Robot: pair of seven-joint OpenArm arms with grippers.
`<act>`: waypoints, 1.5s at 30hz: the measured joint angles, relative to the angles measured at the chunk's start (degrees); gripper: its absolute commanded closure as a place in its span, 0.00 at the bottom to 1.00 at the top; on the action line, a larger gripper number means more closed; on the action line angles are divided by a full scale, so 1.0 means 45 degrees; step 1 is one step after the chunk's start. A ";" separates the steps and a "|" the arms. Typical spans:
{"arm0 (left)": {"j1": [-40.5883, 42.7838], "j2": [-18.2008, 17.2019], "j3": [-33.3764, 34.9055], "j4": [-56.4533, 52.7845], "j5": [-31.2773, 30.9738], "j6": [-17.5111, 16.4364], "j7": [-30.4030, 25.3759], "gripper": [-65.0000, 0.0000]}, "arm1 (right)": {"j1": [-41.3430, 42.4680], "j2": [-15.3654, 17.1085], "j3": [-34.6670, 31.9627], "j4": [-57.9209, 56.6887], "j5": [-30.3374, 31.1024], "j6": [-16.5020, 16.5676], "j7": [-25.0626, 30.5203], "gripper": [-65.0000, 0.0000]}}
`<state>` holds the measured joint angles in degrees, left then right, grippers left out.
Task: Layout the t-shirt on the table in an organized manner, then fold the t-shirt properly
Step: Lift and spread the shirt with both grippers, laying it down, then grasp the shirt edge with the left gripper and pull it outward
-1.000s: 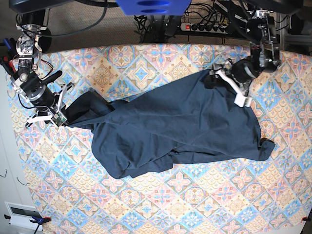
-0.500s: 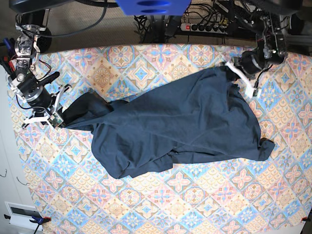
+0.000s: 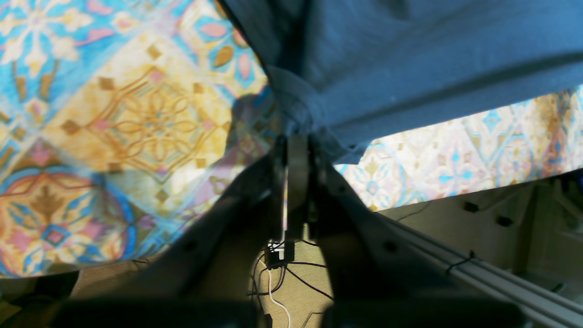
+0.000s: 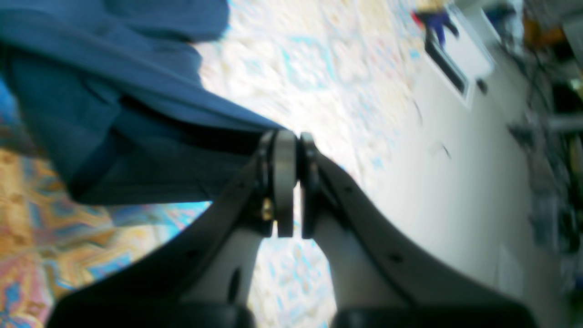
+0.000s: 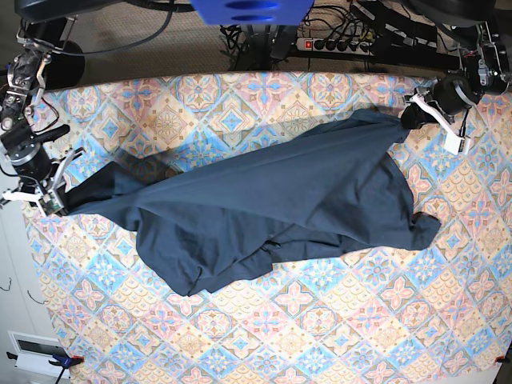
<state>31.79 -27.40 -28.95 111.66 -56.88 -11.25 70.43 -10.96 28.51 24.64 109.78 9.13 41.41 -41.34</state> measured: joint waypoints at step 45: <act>-0.8082 0.3585 0.1943 -0.8029 0.2055 0.0835 -0.0238 0.97 | 0.0000 0.0019 0.0340 0.0000 -0.0204 -0.0204 -0.0107 0.99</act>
<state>-4.58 -11.27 -20.21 75.53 -47.64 -7.49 69.36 -10.96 28.60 26.17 109.78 8.21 40.49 -41.82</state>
